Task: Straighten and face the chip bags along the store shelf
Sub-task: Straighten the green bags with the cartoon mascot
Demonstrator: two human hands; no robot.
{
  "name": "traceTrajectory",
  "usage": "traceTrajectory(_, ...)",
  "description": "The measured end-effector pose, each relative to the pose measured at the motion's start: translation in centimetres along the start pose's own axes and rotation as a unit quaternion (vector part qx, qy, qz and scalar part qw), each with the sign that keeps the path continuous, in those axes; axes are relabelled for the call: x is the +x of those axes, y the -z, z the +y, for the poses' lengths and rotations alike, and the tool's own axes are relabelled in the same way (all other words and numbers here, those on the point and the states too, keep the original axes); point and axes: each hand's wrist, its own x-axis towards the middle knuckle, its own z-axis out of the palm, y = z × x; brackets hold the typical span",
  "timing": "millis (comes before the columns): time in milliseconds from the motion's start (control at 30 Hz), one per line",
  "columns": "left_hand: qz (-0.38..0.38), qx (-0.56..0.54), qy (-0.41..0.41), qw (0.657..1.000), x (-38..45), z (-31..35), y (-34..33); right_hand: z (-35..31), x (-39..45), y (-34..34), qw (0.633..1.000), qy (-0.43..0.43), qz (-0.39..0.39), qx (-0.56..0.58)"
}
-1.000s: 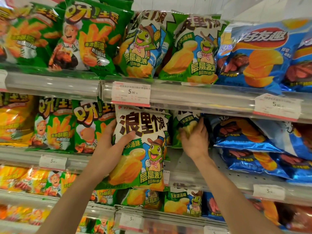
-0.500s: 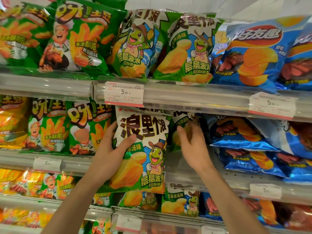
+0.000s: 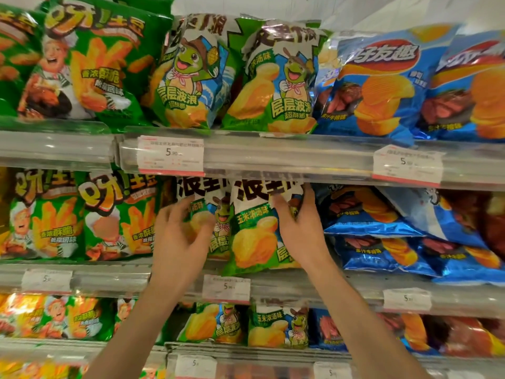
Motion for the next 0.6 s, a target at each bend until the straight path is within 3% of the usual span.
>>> traceTrajectory(67,0.033,0.049,-0.030,0.998,0.4,-1.3,-0.3,0.8,0.6,-0.5,0.991,0.051,0.022,-0.120)
traceTrajectory(133,0.017,0.083,-0.038,0.996,0.7,-2.6,-0.8,1.5,0.1,-0.9,0.973,0.084,0.051,-0.209)
traceTrajectory(233,-0.031,0.073,-0.030,0.996,0.9,-3.8,-1.3,1.8,-2.0,-1.3,0.959,0.126,0.073,-0.244)
traceTrajectory(367,-0.039,0.072,-0.053,0.995,0.9,-4.1,-1.5,3.1,-4.3,-2.6,0.949,0.140,0.006,-0.282)
traceTrajectory(600,-0.061,0.078,-0.068,0.993,0.4,-3.9,-1.6,4.5,-1.6,-1.3,0.931,0.129,0.001,-0.343)
